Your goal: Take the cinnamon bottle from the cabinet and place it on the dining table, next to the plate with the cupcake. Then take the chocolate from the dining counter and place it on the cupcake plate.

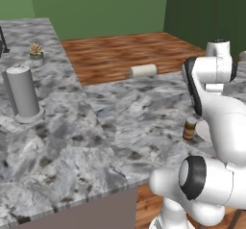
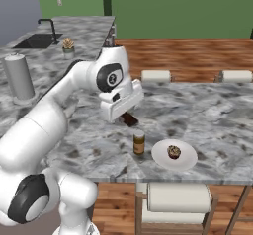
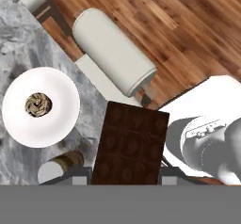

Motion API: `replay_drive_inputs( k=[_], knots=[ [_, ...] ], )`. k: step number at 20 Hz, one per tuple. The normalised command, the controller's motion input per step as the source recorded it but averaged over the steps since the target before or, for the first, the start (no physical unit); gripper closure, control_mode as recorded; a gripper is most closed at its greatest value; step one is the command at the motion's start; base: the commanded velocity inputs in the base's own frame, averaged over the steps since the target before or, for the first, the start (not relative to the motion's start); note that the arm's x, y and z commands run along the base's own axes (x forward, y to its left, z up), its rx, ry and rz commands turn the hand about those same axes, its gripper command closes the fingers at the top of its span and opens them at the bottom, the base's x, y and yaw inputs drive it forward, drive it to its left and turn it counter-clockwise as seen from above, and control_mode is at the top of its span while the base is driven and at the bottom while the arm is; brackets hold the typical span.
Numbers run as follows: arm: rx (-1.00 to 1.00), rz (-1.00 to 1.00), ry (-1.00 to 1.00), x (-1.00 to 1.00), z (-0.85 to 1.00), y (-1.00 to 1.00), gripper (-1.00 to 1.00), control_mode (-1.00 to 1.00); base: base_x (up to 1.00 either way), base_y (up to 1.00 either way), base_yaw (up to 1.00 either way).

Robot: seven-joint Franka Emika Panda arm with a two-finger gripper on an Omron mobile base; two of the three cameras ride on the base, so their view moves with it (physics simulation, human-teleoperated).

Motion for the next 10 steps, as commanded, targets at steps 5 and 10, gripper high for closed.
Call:
replay_drive_inputs(
  k=[5,10],
  knots=[
    [-0.01,0.00,0.00,-0.09,-0.05,-0.74,1.00,-1.00,0.00,0.00,0.00],
    [0.00,-0.02,0.00,0.01,-0.57,-0.35,1.00,-1.00,0.00,0.00,0.00]
  ],
)
